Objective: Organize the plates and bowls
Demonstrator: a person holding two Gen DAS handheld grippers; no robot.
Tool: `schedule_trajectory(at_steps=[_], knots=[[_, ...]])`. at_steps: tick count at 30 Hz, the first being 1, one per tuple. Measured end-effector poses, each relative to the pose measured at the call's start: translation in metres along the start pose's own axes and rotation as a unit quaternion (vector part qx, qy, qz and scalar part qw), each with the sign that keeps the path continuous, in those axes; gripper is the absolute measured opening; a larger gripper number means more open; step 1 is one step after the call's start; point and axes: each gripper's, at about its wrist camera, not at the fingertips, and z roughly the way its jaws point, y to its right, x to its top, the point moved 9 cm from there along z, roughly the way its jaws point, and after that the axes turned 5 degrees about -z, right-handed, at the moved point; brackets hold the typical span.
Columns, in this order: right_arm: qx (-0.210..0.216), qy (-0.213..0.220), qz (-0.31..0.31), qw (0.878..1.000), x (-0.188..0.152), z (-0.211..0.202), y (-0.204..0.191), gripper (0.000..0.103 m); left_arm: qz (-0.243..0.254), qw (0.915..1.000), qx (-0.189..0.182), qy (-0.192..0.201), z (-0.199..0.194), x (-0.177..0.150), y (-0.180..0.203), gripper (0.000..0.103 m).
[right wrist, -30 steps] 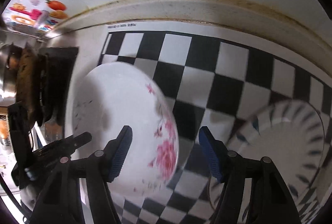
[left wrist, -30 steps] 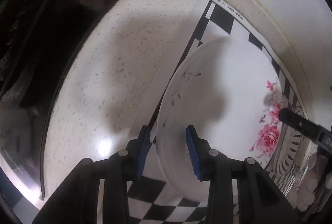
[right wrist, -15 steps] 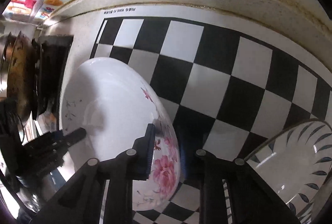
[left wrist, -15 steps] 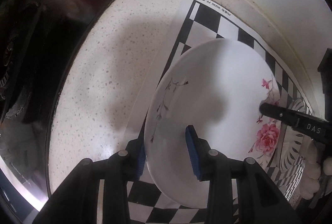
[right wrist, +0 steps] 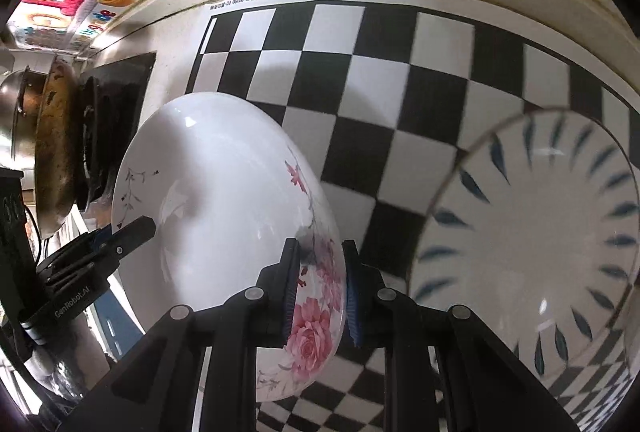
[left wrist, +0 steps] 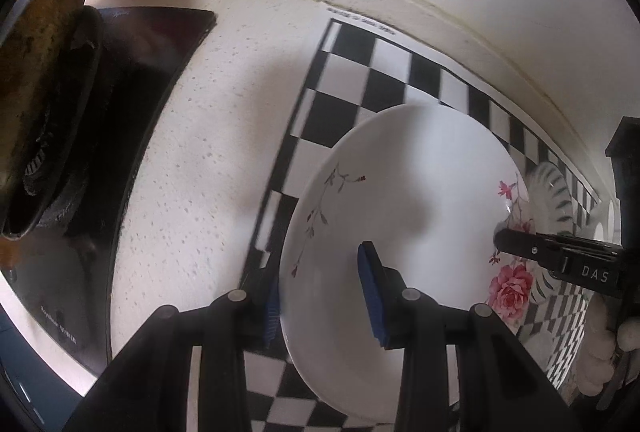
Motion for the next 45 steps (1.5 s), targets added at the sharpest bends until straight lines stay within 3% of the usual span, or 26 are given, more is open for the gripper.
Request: schedule_trajectory(at_steps=[10, 20, 24, 30, 36, 45], knots=[[-0.006, 0.036, 0.023, 0.999, -0.067, -0.055, 0.03, 0.023, 0.053, 0.9986, -0.007, 0.001, -0.026, -0.04, 0.054, 0.033], [-0.011, 0.066, 0.091, 0.994, -0.173, -0.1, 0.108, 0.023, 0.132, 0.9905, -0.018, -0.032, -0.014, -0.109, 0.132, 0.033], [-0.018, 0.07, 0.117, 0.991, -0.218, -0.104, 0.139, 0.023, 0.152, 0.9863, -0.029, -0.056, -0.001, -0.142, 0.16, 0.033], [-0.006, 0.058, 0.161, 0.985, -0.274, -0.09, 0.177, 0.023, 0.189, 0.9785, -0.015, -0.082, 0.019, -0.184, 0.187, 0.033], [-0.017, 0.051, 0.168, 0.984, -0.302, -0.081, 0.199, 0.023, 0.212, 0.9714, 0.011, -0.107, 0.039, -0.209, 0.197, 0.033], [-0.058, 0.035, 0.136, 0.988, -0.303, -0.073, 0.2, 0.022, 0.212, 0.9682, 0.044, -0.125, 0.06, -0.222, 0.191, 0.033]])
